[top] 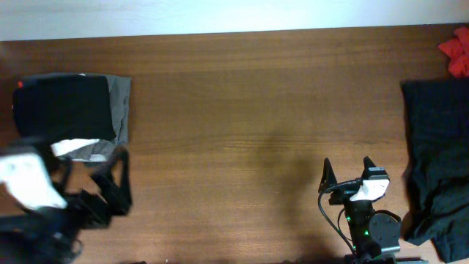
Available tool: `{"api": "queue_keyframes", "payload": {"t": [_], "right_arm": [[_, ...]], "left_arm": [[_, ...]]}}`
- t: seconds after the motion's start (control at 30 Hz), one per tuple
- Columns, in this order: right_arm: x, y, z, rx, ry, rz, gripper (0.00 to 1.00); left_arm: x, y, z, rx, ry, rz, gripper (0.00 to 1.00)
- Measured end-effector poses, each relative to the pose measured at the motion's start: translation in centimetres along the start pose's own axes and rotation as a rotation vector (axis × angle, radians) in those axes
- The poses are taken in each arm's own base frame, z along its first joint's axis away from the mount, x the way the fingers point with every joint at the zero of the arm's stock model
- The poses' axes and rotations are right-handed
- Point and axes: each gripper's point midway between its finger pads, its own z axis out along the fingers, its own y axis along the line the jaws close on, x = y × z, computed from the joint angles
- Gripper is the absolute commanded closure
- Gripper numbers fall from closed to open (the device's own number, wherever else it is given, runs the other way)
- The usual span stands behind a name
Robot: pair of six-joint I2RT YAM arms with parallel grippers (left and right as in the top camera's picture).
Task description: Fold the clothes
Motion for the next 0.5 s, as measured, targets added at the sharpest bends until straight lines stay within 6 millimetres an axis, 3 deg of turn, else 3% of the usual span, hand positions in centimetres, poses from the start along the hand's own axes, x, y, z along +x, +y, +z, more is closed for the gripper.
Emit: {"api": "queue_keyframes", "payload": {"t": [0.13, 0.23, 0.5], "right_arm": [[0.0, 0.0, 0.0, 0.000, 0.000, 0.000, 0.01], [0.0, 0.0, 0.0, 0.001, -0.001, 0.000, 0.01], [0.0, 0.0, 0.0, 0.000, 0.000, 0.000, 0.01]], "left_arm": [[5.5, 2.1, 3.1, -0.006, 0.080, -0.018, 0.01], [8.3, 3.6, 5.7, -0.005, 0.073, -0.035, 0.01], [10.1, 5.9, 11.4, 0.068, -0.186, -0.032, 0.01]]}}
